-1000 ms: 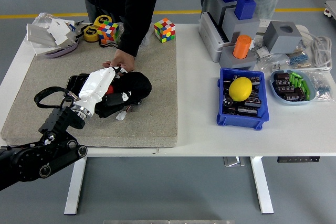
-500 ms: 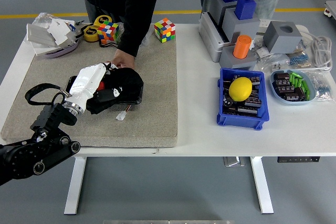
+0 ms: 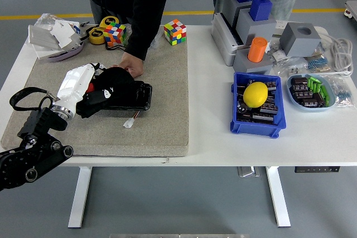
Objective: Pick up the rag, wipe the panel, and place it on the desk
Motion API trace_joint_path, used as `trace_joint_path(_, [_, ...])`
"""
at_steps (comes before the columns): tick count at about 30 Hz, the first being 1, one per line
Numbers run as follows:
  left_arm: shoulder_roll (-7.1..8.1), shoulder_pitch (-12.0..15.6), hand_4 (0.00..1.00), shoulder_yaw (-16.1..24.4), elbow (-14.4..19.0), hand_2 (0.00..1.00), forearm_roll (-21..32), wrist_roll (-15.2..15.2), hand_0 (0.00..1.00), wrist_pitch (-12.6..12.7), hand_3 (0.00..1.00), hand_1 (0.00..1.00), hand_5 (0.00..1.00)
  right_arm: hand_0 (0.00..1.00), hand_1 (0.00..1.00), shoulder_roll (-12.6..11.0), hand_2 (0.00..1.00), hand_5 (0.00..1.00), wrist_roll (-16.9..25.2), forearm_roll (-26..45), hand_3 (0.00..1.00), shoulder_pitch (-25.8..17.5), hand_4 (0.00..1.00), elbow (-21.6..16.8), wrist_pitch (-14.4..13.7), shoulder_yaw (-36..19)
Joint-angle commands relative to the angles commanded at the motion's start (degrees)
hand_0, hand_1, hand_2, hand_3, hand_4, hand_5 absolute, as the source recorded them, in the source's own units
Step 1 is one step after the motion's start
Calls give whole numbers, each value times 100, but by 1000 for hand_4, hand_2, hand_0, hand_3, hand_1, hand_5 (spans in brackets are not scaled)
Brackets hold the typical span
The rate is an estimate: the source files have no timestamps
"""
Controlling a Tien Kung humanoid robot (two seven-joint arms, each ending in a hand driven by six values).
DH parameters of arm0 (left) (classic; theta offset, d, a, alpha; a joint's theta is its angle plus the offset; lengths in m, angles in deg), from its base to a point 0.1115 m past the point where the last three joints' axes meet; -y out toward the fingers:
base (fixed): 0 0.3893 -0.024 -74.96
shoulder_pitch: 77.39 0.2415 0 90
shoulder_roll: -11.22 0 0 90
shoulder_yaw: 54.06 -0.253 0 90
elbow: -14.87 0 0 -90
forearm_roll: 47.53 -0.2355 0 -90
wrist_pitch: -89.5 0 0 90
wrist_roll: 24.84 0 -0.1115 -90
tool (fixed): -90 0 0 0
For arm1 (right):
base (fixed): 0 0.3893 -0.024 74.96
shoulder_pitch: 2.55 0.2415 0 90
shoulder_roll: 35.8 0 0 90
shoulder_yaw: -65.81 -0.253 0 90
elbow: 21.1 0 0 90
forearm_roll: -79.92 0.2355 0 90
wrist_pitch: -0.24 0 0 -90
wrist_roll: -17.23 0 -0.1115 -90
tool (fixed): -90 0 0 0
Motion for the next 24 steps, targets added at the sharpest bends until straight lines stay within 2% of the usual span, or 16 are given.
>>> trace_joint_path(10, [182, 102, 561, 284, -306, 316, 83, -42, 178, 0, 643, 94, 38, 746, 676, 10, 698, 580, -12, -34, 616, -23, 988, -2, -2, -73])
trace_joint_path(24, [225, 172, 559, 392, -569, 316, 116, -76, 177, 0, 645, 94, 36, 746, 676, 8, 698, 584, -32, -55, 617, -30, 991, -10, 2, -94])
